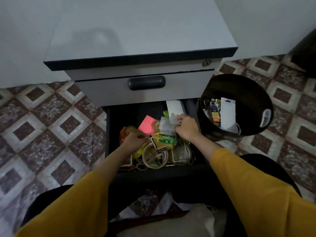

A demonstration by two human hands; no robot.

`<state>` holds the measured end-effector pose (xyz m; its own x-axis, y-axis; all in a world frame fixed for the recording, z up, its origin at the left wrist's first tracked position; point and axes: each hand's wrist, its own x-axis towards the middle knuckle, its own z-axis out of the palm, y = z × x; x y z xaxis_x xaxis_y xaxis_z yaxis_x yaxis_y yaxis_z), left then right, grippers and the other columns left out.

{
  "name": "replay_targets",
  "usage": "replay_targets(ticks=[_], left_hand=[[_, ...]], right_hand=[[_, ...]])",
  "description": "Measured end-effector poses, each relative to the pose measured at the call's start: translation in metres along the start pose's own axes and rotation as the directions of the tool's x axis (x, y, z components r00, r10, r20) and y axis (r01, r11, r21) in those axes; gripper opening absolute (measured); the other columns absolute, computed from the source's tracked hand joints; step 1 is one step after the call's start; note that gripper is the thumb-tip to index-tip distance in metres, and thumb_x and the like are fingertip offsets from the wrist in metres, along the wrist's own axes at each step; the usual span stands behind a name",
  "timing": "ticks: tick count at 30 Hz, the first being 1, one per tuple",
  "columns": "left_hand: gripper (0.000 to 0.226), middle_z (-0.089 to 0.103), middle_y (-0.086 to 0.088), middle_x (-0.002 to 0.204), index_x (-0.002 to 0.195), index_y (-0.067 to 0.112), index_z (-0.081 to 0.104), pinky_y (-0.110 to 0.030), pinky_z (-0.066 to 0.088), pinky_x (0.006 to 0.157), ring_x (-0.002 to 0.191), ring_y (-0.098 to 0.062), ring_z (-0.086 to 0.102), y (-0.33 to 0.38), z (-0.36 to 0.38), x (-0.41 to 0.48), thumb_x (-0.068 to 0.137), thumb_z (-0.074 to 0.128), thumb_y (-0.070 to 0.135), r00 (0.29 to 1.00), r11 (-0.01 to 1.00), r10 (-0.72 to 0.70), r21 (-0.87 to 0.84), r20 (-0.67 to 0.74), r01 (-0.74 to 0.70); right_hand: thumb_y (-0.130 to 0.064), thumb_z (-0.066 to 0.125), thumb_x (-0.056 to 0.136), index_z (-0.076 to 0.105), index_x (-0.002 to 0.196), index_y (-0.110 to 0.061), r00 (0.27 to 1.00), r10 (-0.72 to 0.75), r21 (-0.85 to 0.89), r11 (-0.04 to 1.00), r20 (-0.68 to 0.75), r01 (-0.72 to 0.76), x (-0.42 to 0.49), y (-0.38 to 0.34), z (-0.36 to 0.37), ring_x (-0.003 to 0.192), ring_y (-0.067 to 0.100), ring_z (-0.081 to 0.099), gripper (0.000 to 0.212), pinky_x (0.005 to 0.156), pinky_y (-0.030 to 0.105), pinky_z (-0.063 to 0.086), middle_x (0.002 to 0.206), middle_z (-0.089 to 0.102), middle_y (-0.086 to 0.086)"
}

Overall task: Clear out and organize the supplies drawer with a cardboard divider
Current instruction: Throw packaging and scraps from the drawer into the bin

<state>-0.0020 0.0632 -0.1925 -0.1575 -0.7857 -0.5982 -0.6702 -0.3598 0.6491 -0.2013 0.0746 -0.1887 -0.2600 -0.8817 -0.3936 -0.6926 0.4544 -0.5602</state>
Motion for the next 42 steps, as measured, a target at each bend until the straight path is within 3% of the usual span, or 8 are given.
replay_targets(ticks=[7, 9, 17, 20, 24, 28, 34, 42], left_hand=[[0.037, 0.059, -0.016, 0.119, 0.122, 0.004, 0.056, -0.035, 0.046, 0.088, 0.108, -0.032, 0.057, 0.009, 0.008, 0.028, 0.088, 0.062, 0.014, 0.998, 0.998, -0.062, 0.001, -0.013, 0.062], [0.04, 0.058, -0.02, 0.122, 0.126, 0.004, 0.053, -0.036, 0.047, 0.087, 0.112, -0.034, 0.055, 0.012, 0.008, 0.033, 0.089, 0.06, 0.013, 0.996, 0.996, -0.086, 0.001, -0.004, 0.086], [0.042, 0.056, -0.016, 0.098, 0.13, 0.001, 0.048, -0.026, 0.041, 0.058, 0.064, -0.015, 0.053, 0.021, 0.015, 0.047, 0.09, 0.056, 0.012, 0.987, 0.972, -0.156, -0.17, 0.036, 0.16], [0.042, 0.056, -0.013, 0.097, 0.127, 0.002, 0.048, -0.027, 0.043, 0.061, 0.066, -0.016, 0.052, 0.021, 0.02, 0.048, 0.087, 0.059, 0.01, 0.984, 0.947, -0.168, -0.27, 0.052, 0.176], [0.004, 0.054, -0.003, 0.08, 0.087, 0.014, 0.055, -0.022, 0.039, 0.056, 0.064, -0.009, 0.047, 0.02, 0.026, 0.045, 0.091, 0.056, 0.012, 0.985, 0.931, -0.16, -0.32, 0.067, 0.173], [0.023, 0.057, -0.001, 0.085, 0.102, 0.012, 0.057, -0.025, 0.041, 0.065, 0.071, -0.011, 0.051, 0.02, 0.028, 0.048, 0.093, 0.054, 0.033, 0.982, 0.894, -0.164, -0.407, 0.096, 0.189], [0.005, 0.062, -0.006, 0.086, 0.09, 0.016, 0.06, -0.024, 0.044, 0.059, 0.068, -0.014, 0.057, 0.02, 0.033, 0.056, 0.088, 0.063, 0.019, 0.97, 0.839, -0.192, -0.488, 0.147, 0.24], [0.007, 0.054, -0.004, 0.079, 0.084, 0.016, 0.057, -0.027, 0.042, 0.061, 0.067, -0.016, 0.052, 0.024, 0.029, 0.052, 0.086, 0.063, 0.014, 0.951, 0.803, -0.246, -0.509, 0.189, 0.309]], right_hand=[[-0.008, 0.056, 0.089, 0.01, 0.15, -0.013, 0.979, -0.082, -0.079, 0.992, 0.184, 0.098, 0.022, -0.007, 0.008, 0.145, 0.026, 0.01, 0.077, 0.116, 0.032, 0.014, 0.157, 0.009, 0.01], [-0.012, 0.057, 0.09, 0.007, 0.151, -0.016, 0.978, -0.054, -0.089, 0.993, 0.203, 0.074, 0.025, -0.005, 0.013, 0.143, 0.03, 0.017, 0.079, 0.116, 0.04, 0.019, 0.156, 0.017, 0.013], [-0.013, 0.054, 0.088, 0.028, 0.145, -0.022, 0.979, -0.093, -0.273, 0.952, 0.179, 0.14, 0.007, 0.001, 0.022, 0.124, 0.032, 0.044, 0.064, 0.106, 0.048, 0.031, 0.135, 0.051, 0.01], [-0.011, 0.052, 0.086, 0.043, 0.138, -0.02, 0.99, -0.099, -0.277, 0.953, 0.104, 0.125, 0.005, 0.001, 0.026, 0.118, 0.033, 0.05, 0.054, 0.102, 0.043, 0.036, 0.125, 0.06, 0.01], [-0.011, 0.051, 0.086, 0.054, 0.13, -0.014, 0.999, -0.036, -0.096, 0.995, 0.015, 0.037, 0.011, -0.001, 0.025, 0.105, 0.035, 0.059, 0.044, 0.086, 0.033, 0.047, 0.109, 0.067, 0.016], [-0.021, 0.06, 0.087, 0.049, 0.133, -0.008, 0.999, 0.03, -0.032, 0.999, 0.042, -0.029, 0.018, -0.004, 0.019, 0.112, 0.035, 0.054, 0.049, 0.089, 0.032, 0.046, 0.122, 0.056, 0.02], [-0.04, 0.07, 0.08, 0.055, 0.124, -0.004, 0.988, 0.101, -0.082, 0.992, 0.115, -0.092, 0.028, 0.0, 0.022, 0.115, 0.031, 0.049, 0.059, 0.089, 0.031, 0.042, 0.128, 0.044, 0.016], [-0.022, 0.073, 0.08, 0.063, 0.112, 0.0, 0.983, 0.103, 0.192, 0.973, 0.15, -0.131, 0.022, 0.006, 0.015, 0.104, 0.024, 0.059, 0.039, 0.084, 0.026, 0.045, 0.114, 0.062, 0.013]])
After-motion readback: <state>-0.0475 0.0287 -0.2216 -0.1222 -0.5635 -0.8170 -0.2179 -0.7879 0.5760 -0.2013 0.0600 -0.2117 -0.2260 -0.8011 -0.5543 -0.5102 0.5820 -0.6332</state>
